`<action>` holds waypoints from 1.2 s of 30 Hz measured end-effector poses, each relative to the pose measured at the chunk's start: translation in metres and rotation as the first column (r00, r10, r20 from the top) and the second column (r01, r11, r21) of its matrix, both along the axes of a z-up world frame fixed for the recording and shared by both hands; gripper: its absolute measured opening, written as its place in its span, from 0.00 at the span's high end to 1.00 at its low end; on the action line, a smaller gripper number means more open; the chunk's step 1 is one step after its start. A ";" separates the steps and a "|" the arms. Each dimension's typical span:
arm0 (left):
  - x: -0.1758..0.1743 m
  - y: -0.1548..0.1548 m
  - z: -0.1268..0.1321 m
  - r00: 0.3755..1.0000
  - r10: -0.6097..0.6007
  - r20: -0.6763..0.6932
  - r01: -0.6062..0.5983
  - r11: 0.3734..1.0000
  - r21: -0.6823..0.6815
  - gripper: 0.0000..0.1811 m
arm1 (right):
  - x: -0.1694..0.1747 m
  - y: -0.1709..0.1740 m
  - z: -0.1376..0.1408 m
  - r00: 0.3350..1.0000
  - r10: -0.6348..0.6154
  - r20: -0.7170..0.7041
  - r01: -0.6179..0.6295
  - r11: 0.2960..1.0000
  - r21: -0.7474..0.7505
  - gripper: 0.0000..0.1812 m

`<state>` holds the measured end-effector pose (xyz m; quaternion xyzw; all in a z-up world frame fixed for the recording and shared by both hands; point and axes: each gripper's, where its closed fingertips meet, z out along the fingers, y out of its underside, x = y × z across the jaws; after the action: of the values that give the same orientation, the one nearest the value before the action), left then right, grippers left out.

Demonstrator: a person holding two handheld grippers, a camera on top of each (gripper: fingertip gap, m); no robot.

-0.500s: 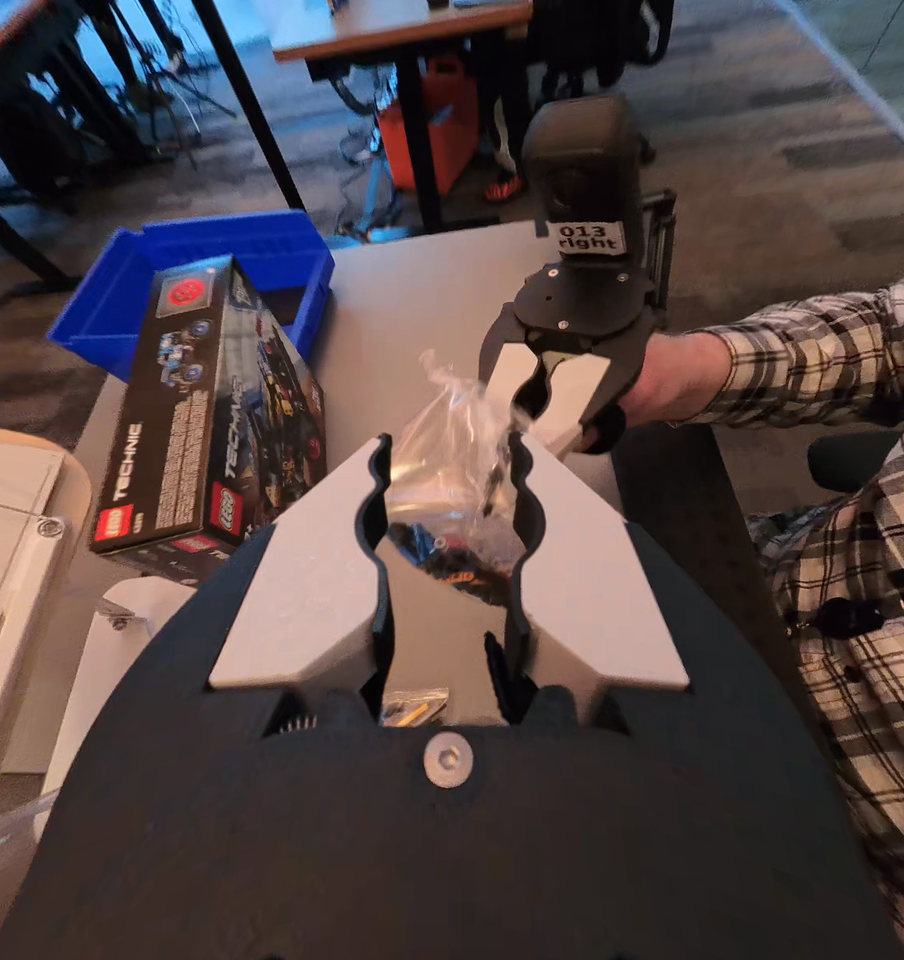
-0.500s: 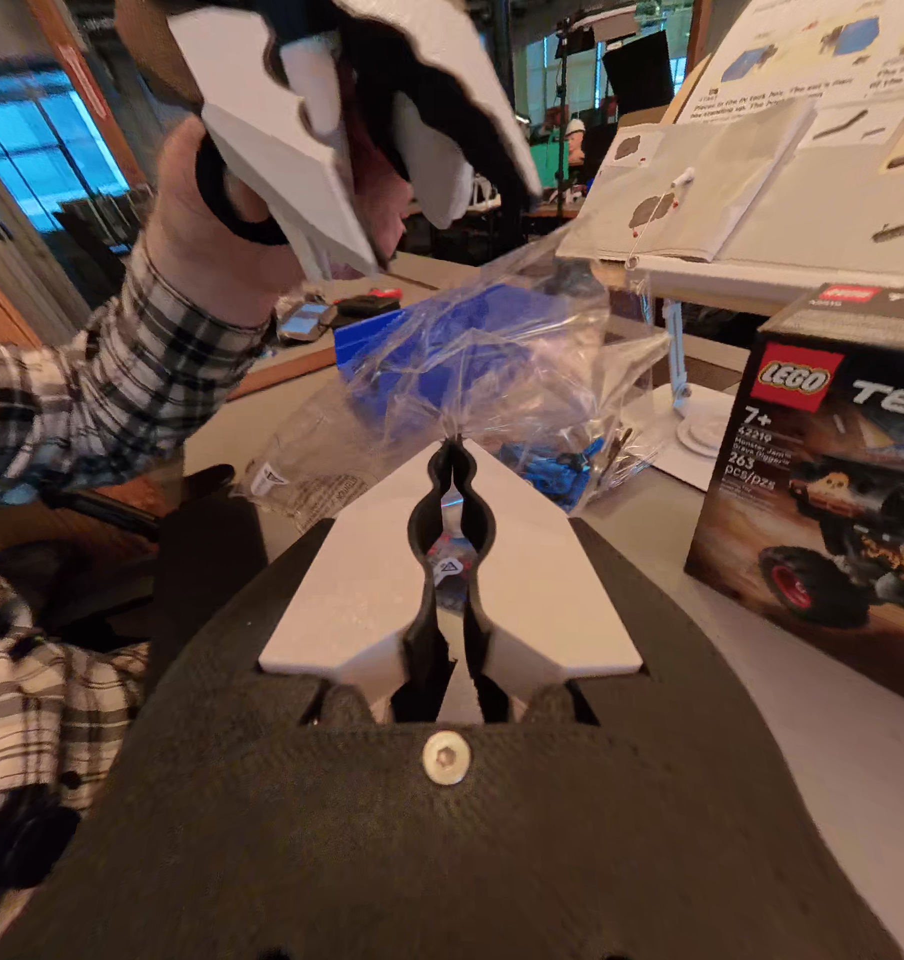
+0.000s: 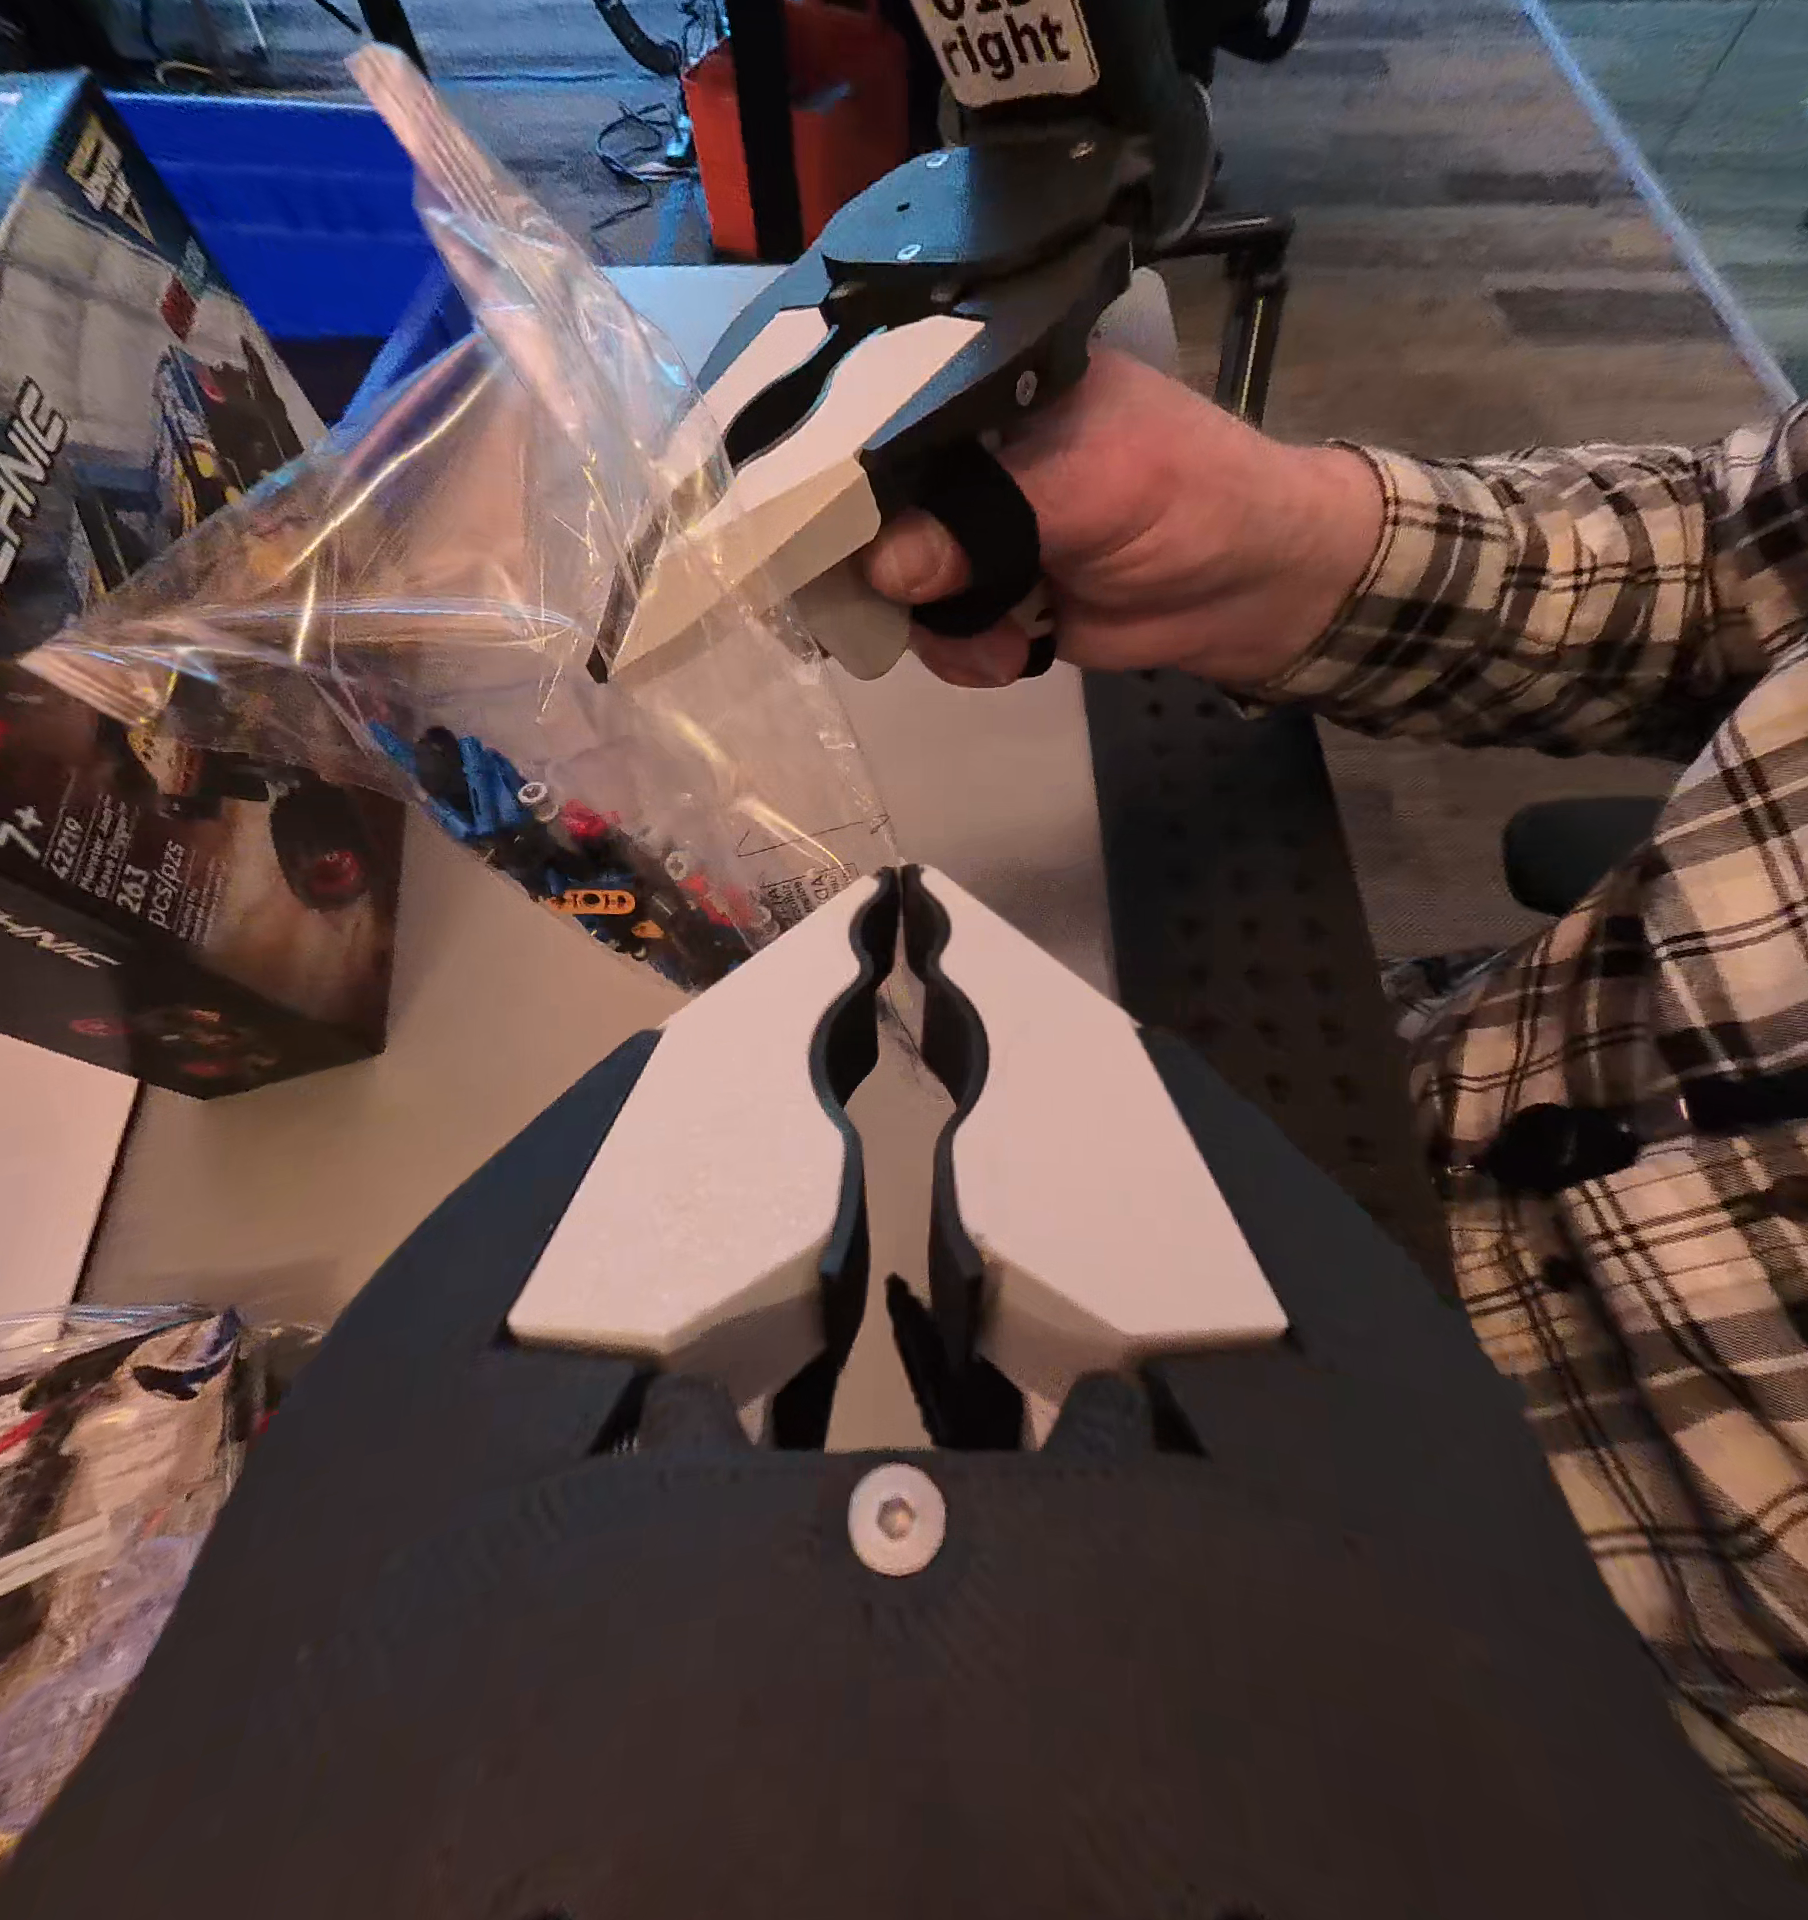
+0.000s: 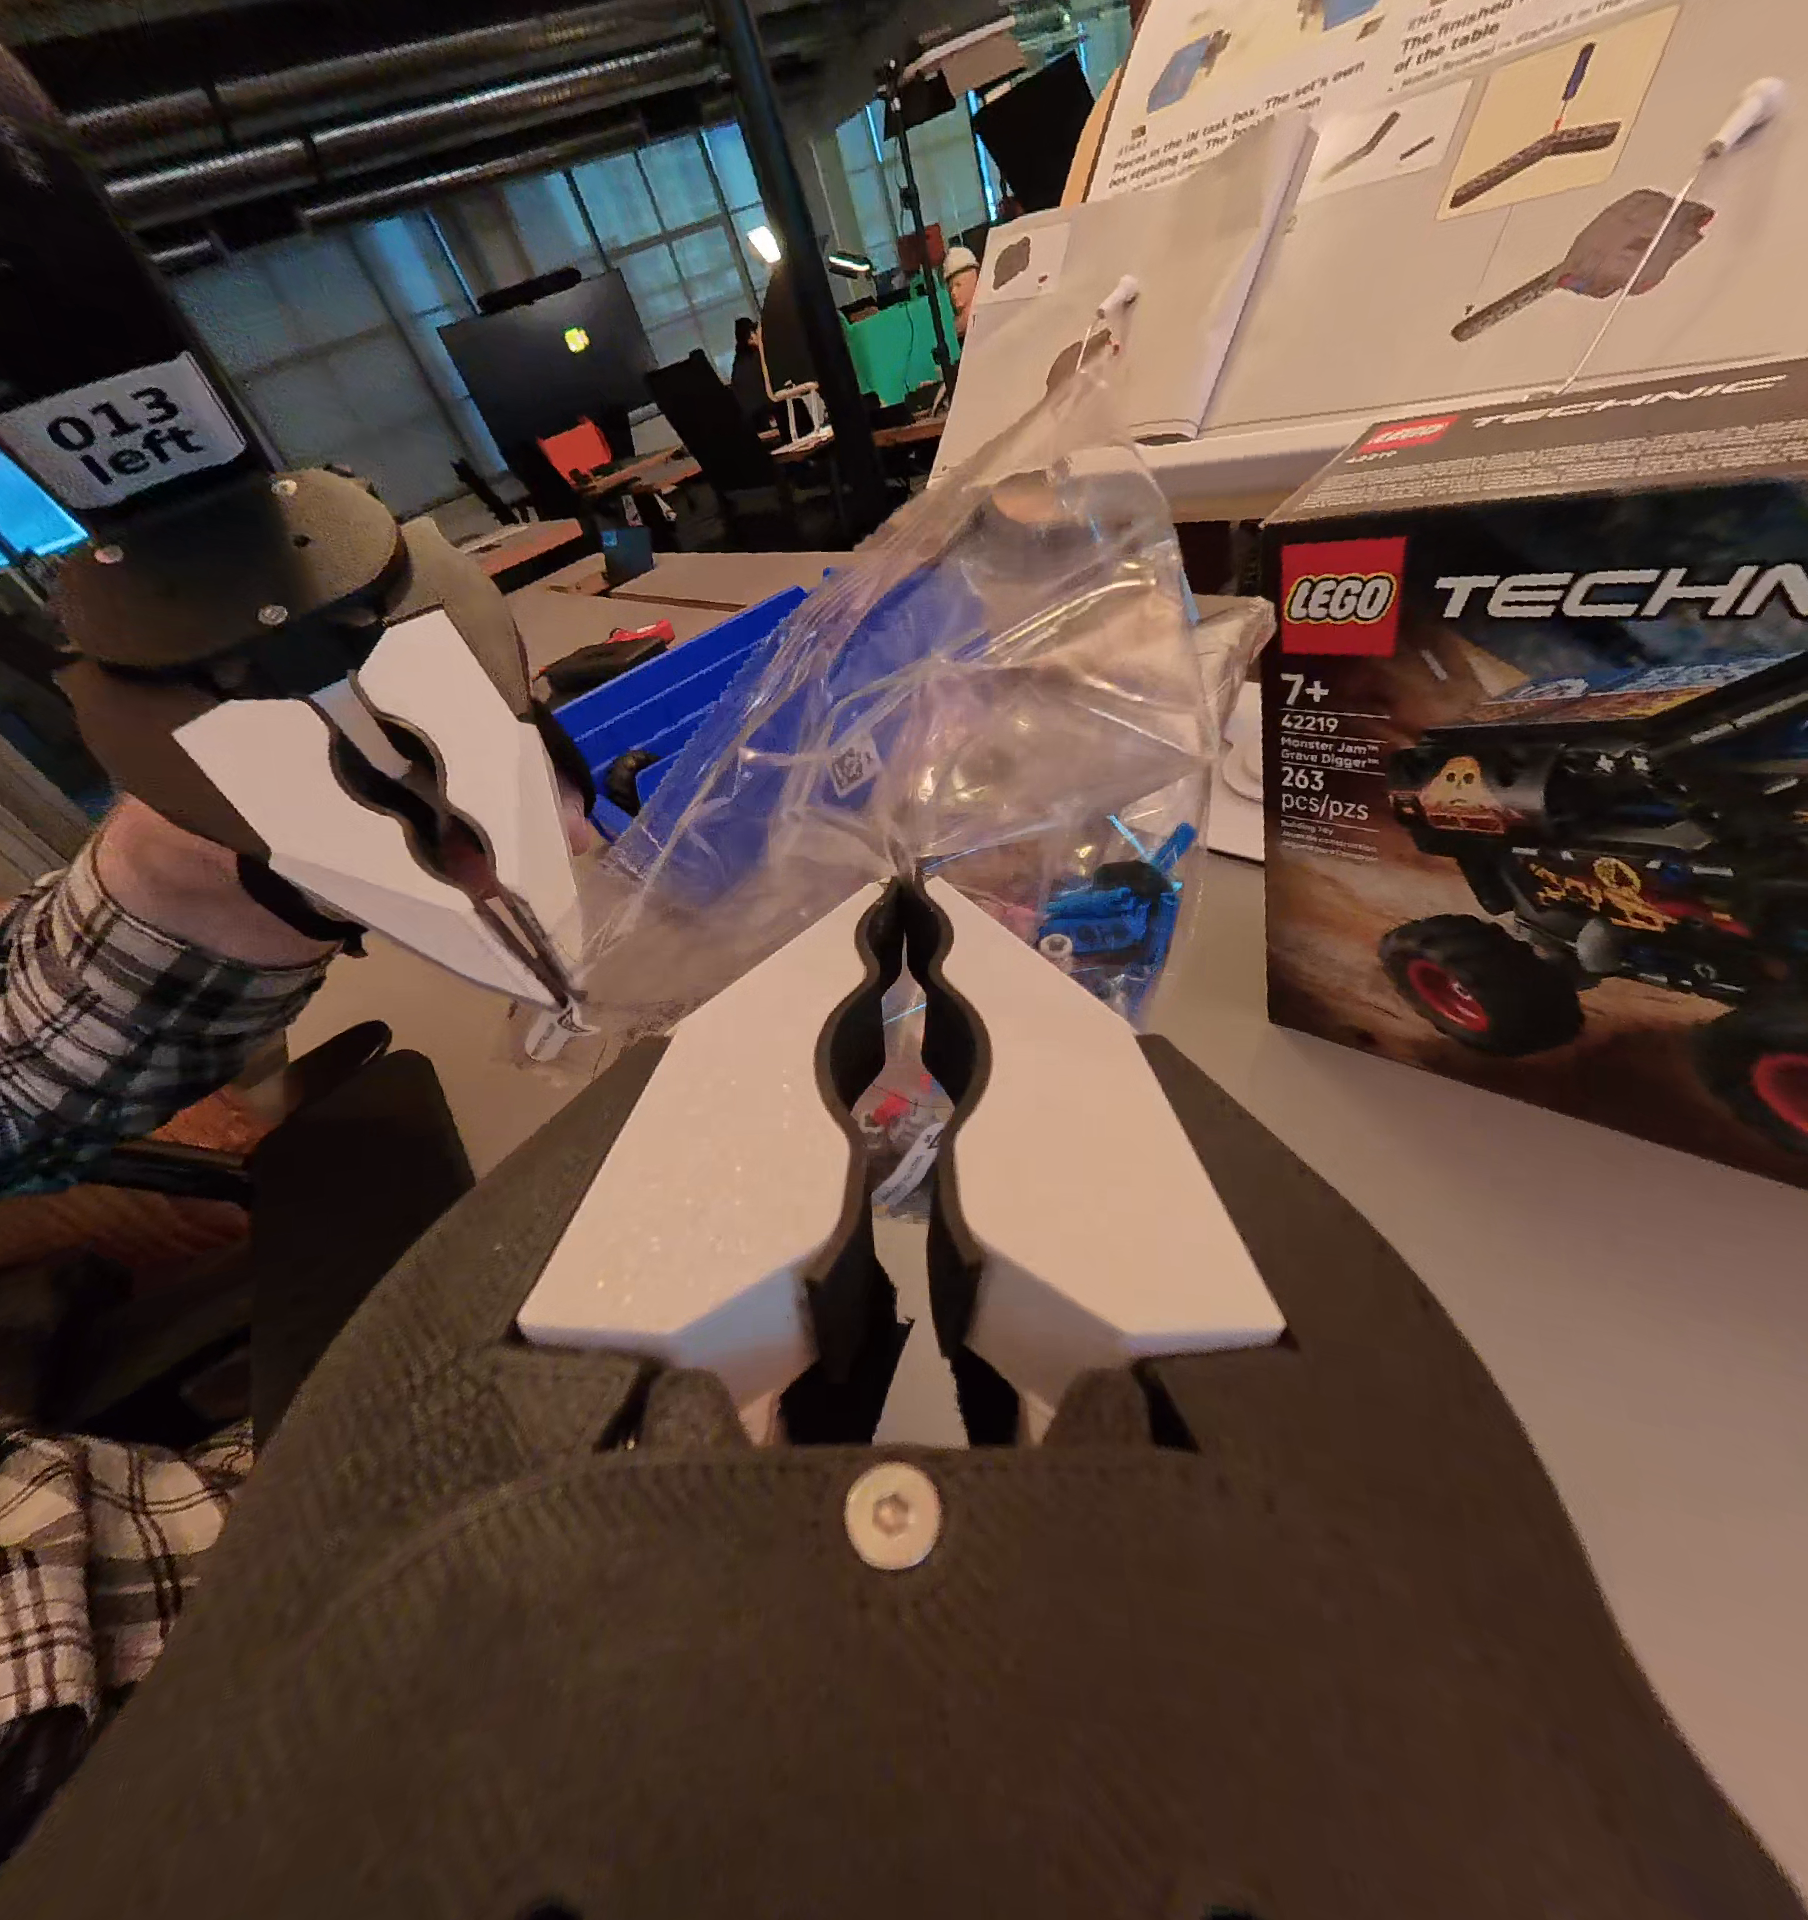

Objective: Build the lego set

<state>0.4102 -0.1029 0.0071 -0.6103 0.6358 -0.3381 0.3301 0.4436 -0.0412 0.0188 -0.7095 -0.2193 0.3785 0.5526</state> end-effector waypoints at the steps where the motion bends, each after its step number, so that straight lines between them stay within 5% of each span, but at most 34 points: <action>1: 0.000 0.001 0.000 1.000 -0.002 -0.002 0.002 1.000 -0.004 1.00 | 0.002 -0.001 -0.001 1.000 0.000 -0.003 0.000 1.000 -0.005 1.00; 8: -0.010 0.012 0.017 0.996 -0.080 -0.048 0.083 0.994 0.065 1.00 | 0.024 -0.029 -0.011 0.985 0.112 0.134 -0.103 0.992 -0.071 0.90; 11: -0.012 0.012 0.007 0.978 -0.136 -0.157 0.148 0.987 0.065 1.00 | 0.019 -0.071 -0.008 0.903 0.295 0.313 -0.302 0.953 -0.030 0.92; 16: -0.004 0.011 -0.005 0.938 -0.204 -0.282 0.250 0.959 0.137 1.00 | -0.011 -0.082 0.022 0.800 0.275 0.533 -0.409 0.900 0.149 0.84; 20: 0.001 0.007 0.000 0.929 -0.226 -0.293 0.274 0.952 0.136 1.00 | -0.025 -0.061 0.000 0.643 0.217 0.734 -0.418 0.903 0.099 0.89; 23: 0.000 0.008 -0.006 0.917 -0.230 -0.327 0.295 0.941 0.164 1.00 | -0.033 -0.055 -0.006 0.603 0.207 0.770 -0.440 0.892 0.104 0.98; 29: 0.002 0.013 -0.007 0.920 -0.219 -0.325 0.288 0.941 0.180 1.00 | -0.034 -0.052 -0.007 0.583 0.196 0.788 -0.464 0.877 0.125 1.00; 36: 0.011 0.010 -0.018 0.954 -0.199 -0.224 0.226 0.969 0.103 0.99 | -0.032 -0.050 -0.013 0.693 0.255 0.674 -0.423 0.902 0.093 1.00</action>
<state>0.4211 -0.0924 -0.0107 -0.5486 0.7494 -0.2637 0.2605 0.4118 -0.0909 0.0060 -0.6698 -0.5684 0.1765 0.4440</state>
